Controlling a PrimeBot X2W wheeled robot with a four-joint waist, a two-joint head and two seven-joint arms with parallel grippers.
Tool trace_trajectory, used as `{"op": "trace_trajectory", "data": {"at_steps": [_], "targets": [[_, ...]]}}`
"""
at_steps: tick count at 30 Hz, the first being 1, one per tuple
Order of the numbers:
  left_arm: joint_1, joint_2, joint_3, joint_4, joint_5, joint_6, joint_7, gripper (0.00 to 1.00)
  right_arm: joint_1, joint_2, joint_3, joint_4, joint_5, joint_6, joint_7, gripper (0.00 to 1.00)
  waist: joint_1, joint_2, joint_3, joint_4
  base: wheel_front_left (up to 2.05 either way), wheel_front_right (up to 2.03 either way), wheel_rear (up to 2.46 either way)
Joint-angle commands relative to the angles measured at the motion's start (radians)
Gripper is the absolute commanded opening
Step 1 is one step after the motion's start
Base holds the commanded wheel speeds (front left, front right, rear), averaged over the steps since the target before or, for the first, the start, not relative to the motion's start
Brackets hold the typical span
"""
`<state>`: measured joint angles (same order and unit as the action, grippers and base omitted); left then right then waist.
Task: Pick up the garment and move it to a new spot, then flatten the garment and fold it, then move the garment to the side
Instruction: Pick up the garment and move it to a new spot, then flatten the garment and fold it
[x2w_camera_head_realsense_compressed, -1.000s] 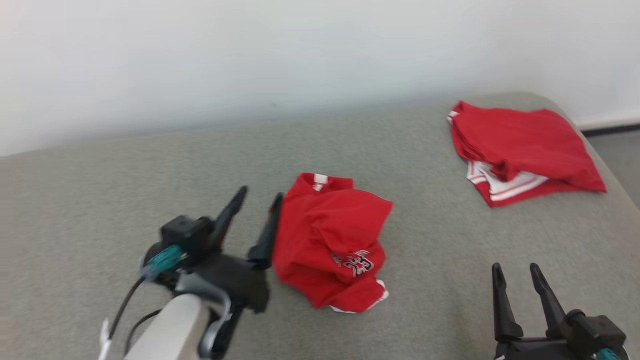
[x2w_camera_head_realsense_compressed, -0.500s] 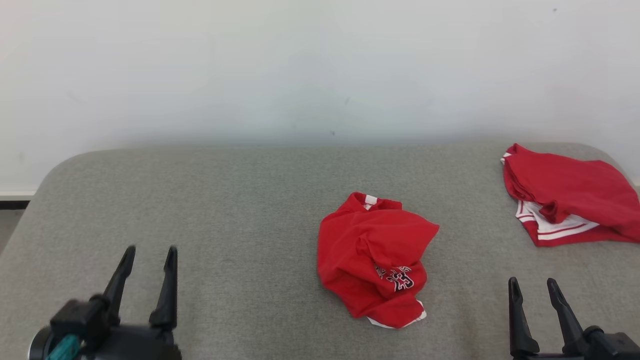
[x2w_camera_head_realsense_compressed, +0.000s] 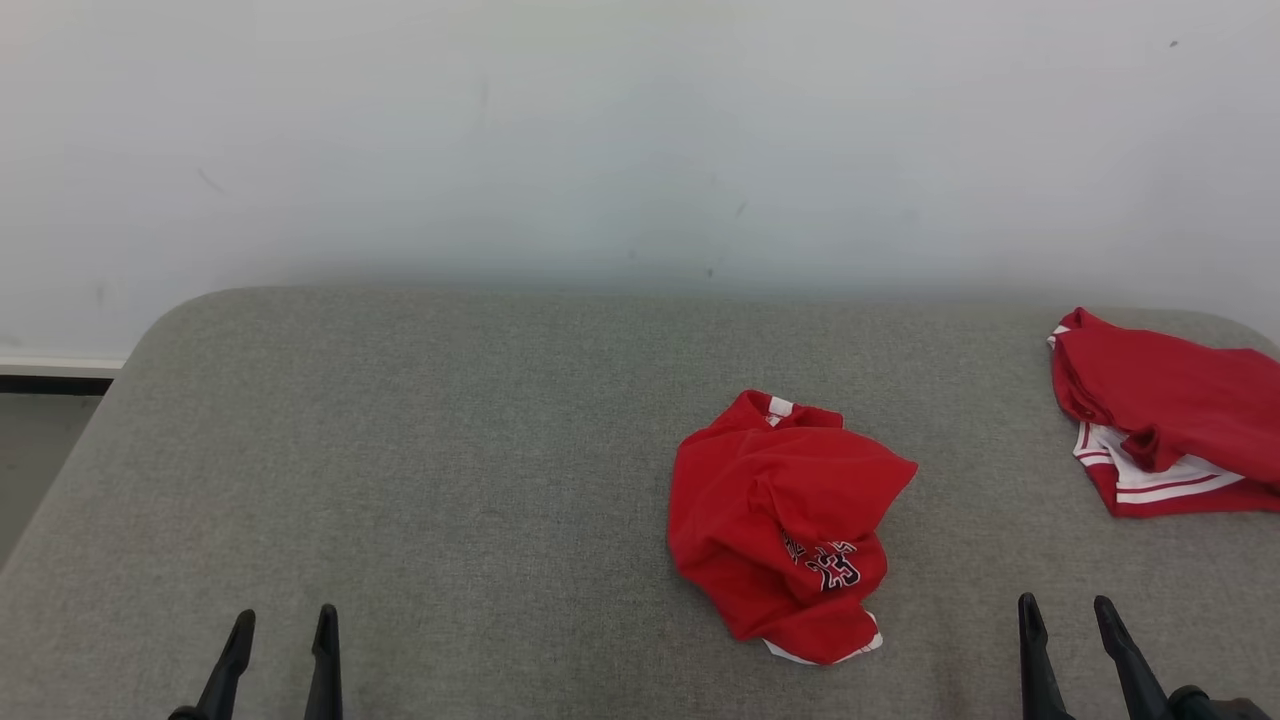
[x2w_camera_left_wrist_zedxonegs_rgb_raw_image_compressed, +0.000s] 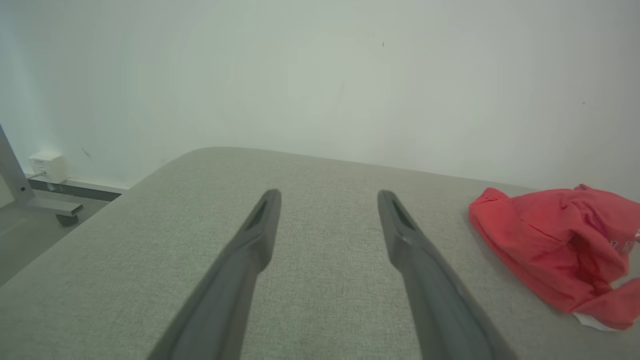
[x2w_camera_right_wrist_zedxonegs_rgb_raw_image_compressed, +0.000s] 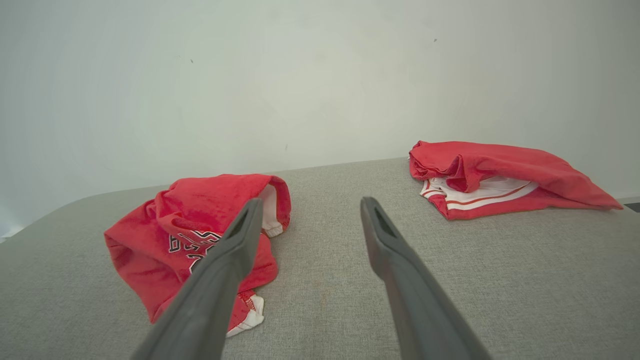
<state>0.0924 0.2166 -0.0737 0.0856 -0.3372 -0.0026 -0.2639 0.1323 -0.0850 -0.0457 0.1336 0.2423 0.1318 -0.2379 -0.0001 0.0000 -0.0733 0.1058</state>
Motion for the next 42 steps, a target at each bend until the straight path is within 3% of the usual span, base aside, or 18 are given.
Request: {"op": "trace_trajectory", "data": {"at_steps": [1,17,26,36,38,42], "targets": [[0.007,-0.009,0.011,0.010,0.022,-0.016,0.000,1.00,0.010,-0.004,0.003,0.000,0.003,-0.002,-0.001,1.00,0.0001,0.0000,0.003,0.002,0.00,0.00,0.00],[-0.044,-0.078,0.030,0.053,0.092,-0.086,0.000,1.00,-0.088,-0.038,0.041,0.083,0.014,-0.002,0.011,1.00,0.0001,0.0000,0.019,0.039,0.00,0.00,0.00],[-0.068,-0.102,0.019,0.083,0.110,-0.111,0.000,1.00,-0.254,-0.080,0.094,0.273,0.038,-0.002,0.021,1.00,0.0001,0.0000,0.042,0.129,0.00,0.00,0.00],[-0.089,-0.110,0.015,0.106,0.114,-0.121,0.000,1.00,-0.410,-0.090,0.125,0.527,0.142,-0.002,0.002,1.00,0.0001,0.0000,0.084,0.212,0.00,0.00,0.00],[-0.093,-0.111,0.016,0.110,0.115,-0.123,0.000,1.00,-0.444,-0.096,0.143,0.557,0.158,-0.002,-0.004,0.00,0.0001,0.0000,0.088,0.215,0.00,0.00,0.00],[-0.098,-0.112,0.019,0.123,0.119,-0.125,0.000,1.00,-0.503,-0.107,0.175,0.589,0.179,-0.002,-0.019,0.00,0.0001,0.0000,0.079,0.213,0.00,0.00,0.00]]}}
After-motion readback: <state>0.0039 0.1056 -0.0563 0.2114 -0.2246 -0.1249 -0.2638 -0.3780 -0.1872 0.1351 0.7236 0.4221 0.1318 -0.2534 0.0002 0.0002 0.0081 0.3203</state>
